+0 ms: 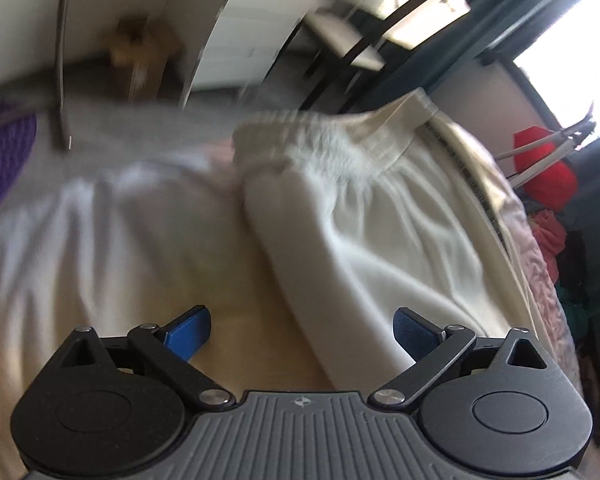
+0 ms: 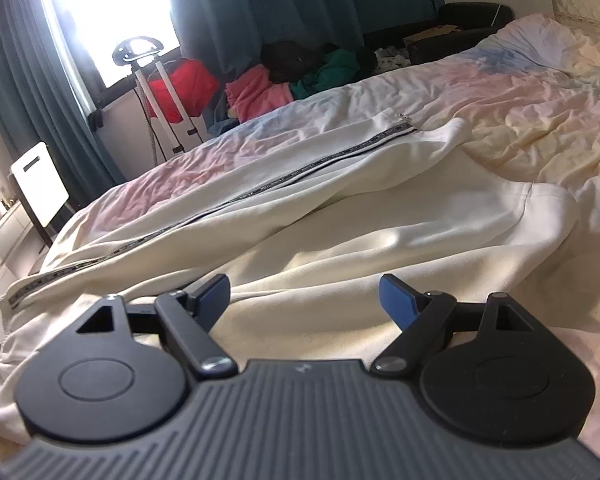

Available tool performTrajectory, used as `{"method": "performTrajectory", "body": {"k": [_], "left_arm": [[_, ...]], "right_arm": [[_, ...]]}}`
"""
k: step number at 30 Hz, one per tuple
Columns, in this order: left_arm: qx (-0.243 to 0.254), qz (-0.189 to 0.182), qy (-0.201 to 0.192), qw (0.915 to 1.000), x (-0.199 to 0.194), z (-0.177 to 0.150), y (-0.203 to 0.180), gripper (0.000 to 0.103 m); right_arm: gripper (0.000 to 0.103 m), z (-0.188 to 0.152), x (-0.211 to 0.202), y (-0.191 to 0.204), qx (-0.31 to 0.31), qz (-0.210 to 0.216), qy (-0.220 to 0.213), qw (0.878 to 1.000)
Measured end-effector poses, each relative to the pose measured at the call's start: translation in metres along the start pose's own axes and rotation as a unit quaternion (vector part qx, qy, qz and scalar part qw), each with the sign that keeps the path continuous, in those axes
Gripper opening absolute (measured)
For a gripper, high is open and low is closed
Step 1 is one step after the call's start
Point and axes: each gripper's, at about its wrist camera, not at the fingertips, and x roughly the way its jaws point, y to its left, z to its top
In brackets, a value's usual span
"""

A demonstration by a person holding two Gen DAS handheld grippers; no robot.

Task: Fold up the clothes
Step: 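Grasp the elastic waistband with the left gripper while the right gripper grasps the leg end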

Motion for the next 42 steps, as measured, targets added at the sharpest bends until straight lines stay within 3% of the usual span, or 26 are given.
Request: {"method": "performTrajectory", "body": {"k": [10, 17, 22, 28, 32, 35, 38, 42], "left_arm": [[-0.07, -0.039, -0.002, 0.9968, -0.004, 0.003, 0.021, 0.101], [-0.131, -0.024, -0.023, 0.9908, -0.023, 0.0, 0.041, 0.099], [-0.136, 0.008, -0.043, 0.9898, -0.036, -0.004, 0.043, 0.098], [-0.127, 0.02, -0.065, 0.9896, -0.047, -0.007, 0.035, 0.099], [-0.134, -0.026, -0.043, 0.9897, -0.042, -0.006, 0.036, 0.099], [-0.14, -0.07, 0.008, 0.9876, -0.028, -0.009, 0.036, 0.099], [-0.152, -0.115, 0.044, 0.9806, -0.015, -0.014, 0.035, 0.099], [-0.166, -0.173, 0.049, 0.9696, 0.0, -0.011, 0.03, 0.097]], "right_arm": [[0.083, -0.001, 0.0, -0.004, 0.015, 0.004, 0.008, 1.0], [0.083, -0.001, 0.001, -0.005, 0.019, 0.004, 0.011, 1.0], [0.083, -0.001, 0.001, -0.005, 0.022, 0.003, 0.014, 1.0], [0.083, -0.002, 0.002, -0.005, 0.026, 0.005, 0.016, 1.0], [0.083, -0.001, 0.003, -0.006, 0.033, 0.009, 0.018, 0.999], [0.083, -0.001, 0.004, -0.006, 0.038, 0.012, 0.02, 0.999], [0.083, 0.0, 0.006, -0.008, 0.044, 0.012, 0.022, 0.999], [0.083, 0.01, 0.008, -0.031, 0.099, 0.003, 0.011, 0.995]]}}
